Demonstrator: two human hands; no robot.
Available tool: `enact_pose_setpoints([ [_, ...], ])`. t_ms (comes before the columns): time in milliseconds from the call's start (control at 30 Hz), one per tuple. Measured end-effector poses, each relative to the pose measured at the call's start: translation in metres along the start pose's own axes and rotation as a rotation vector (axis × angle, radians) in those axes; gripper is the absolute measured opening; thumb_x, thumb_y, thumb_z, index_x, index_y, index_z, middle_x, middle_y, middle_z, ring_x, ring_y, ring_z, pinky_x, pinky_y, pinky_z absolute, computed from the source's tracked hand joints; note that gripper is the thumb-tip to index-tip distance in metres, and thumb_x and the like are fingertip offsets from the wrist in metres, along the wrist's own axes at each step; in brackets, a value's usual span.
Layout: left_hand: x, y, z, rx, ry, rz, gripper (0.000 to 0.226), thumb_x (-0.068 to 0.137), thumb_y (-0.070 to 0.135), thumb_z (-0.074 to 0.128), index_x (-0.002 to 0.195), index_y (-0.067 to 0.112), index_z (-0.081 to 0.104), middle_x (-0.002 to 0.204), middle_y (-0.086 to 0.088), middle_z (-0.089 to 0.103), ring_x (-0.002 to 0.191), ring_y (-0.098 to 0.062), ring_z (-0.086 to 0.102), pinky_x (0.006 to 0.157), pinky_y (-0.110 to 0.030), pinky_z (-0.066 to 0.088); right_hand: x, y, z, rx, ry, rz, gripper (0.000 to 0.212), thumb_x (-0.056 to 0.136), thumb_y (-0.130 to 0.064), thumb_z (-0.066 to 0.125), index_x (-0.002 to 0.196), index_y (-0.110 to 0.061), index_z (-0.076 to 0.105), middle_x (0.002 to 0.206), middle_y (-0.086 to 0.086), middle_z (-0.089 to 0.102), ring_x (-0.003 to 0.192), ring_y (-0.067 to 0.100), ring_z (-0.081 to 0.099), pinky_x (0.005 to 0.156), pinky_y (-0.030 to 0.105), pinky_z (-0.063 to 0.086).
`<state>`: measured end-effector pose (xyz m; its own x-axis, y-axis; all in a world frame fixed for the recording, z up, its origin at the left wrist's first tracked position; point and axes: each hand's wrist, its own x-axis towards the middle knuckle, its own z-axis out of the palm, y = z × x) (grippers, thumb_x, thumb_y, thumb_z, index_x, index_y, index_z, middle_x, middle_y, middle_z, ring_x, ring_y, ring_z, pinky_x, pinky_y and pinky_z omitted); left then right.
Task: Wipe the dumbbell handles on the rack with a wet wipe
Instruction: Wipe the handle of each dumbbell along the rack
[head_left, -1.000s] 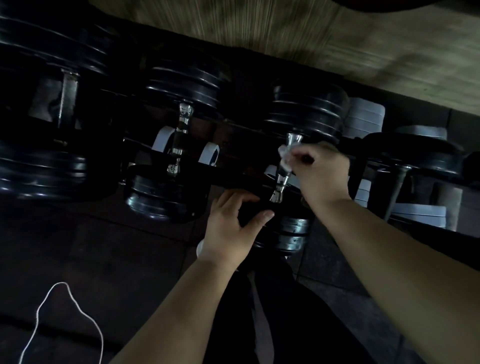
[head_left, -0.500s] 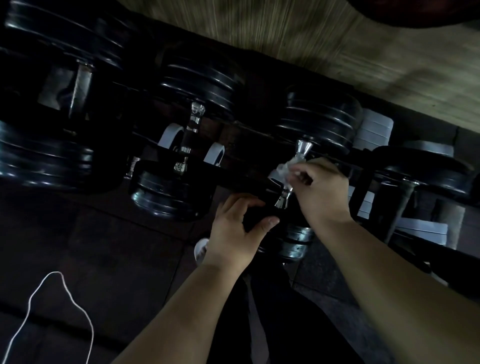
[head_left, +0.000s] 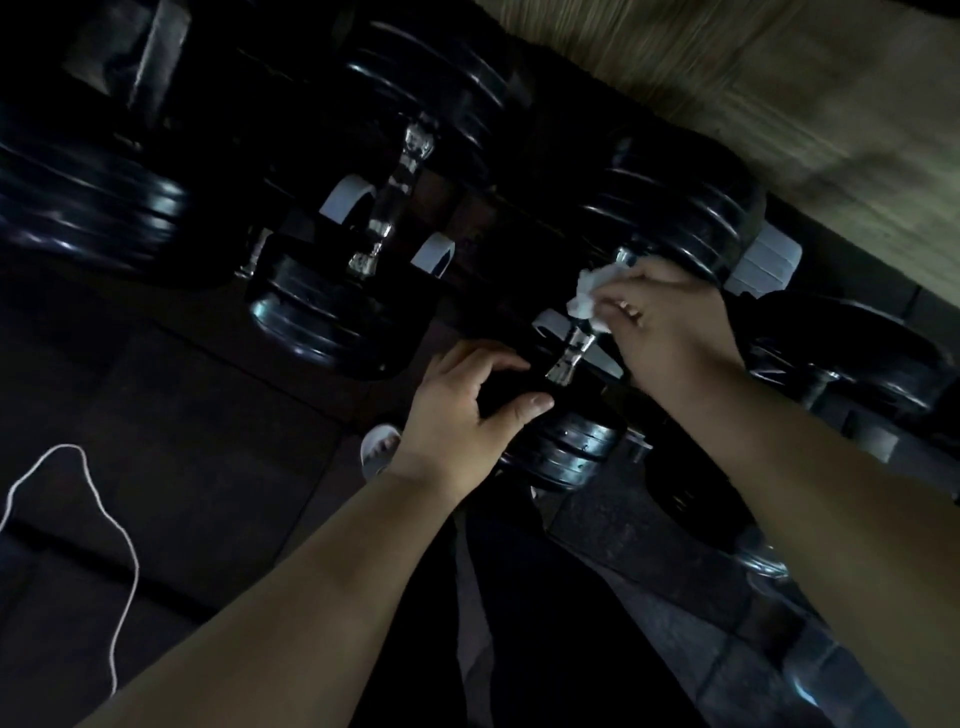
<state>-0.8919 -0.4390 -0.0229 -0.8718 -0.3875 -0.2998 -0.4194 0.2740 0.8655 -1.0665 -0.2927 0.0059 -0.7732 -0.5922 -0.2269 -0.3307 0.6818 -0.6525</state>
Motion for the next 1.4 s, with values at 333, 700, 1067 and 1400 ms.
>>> enact_pose_setpoints([
  [333, -0.001, -0.002, 0.003, 0.002, 0.03, 0.017, 0.043, 0.081, 0.061, 0.07, 0.11, 0.03, 0.073, 0.118, 0.021, 0.063, 0.121, -0.009, 0.057, 0.101, -0.019, 0.044, -0.007, -0.002, 0.007, -0.098, 0.021, 0.028, 0.01, 0.093, -0.016, 0.067, 0.1, -0.015, 0.074, 0.117, -0.002, 0.057, 0.101, 0.016, 0.063, 0.08, 0.03, 0.056],
  [700, -0.001, -0.002, 0.005, -0.011, 0.047, 0.015, 0.04, 0.08, 0.058, 0.072, 0.109, 0.03, 0.073, 0.118, 0.021, 0.064, 0.12, -0.013, 0.059, 0.102, -0.034, 0.05, -0.024, -0.001, 0.018, 0.028, 0.107, 0.221, 0.013, 0.089, -0.011, 0.072, 0.1, -0.017, 0.075, 0.106, -0.003, 0.061, 0.084, -0.007, 0.056, 0.067, -0.003, 0.04],
  [1067, -0.006, -0.001, 0.009, 0.019, 0.07, 0.012, 0.045, 0.086, 0.054, 0.067, 0.115, 0.021, 0.072, 0.123, 0.009, 0.065, 0.121, -0.014, 0.059, 0.101, -0.014, 0.041, -0.03, -0.009, 0.031, 0.077, 0.083, 0.362, 0.007, 0.088, -0.017, 0.073, 0.093, -0.022, 0.073, 0.099, -0.006, 0.064, 0.087, -0.002, 0.06, 0.067, 0.004, 0.039],
  [1400, -0.01, 0.006, 0.009, 0.051, 0.037, -0.017, 0.042, 0.091, 0.053, 0.061, 0.12, 0.023, 0.067, 0.127, 0.013, 0.06, 0.125, -0.009, 0.052, 0.102, -0.007, 0.034, -0.019, -0.019, 0.021, 0.123, 0.27, 0.406, 0.006, 0.091, -0.02, 0.07, 0.096, -0.023, 0.072, 0.1, -0.009, 0.064, 0.092, 0.003, 0.062, 0.075, 0.014, 0.051],
])
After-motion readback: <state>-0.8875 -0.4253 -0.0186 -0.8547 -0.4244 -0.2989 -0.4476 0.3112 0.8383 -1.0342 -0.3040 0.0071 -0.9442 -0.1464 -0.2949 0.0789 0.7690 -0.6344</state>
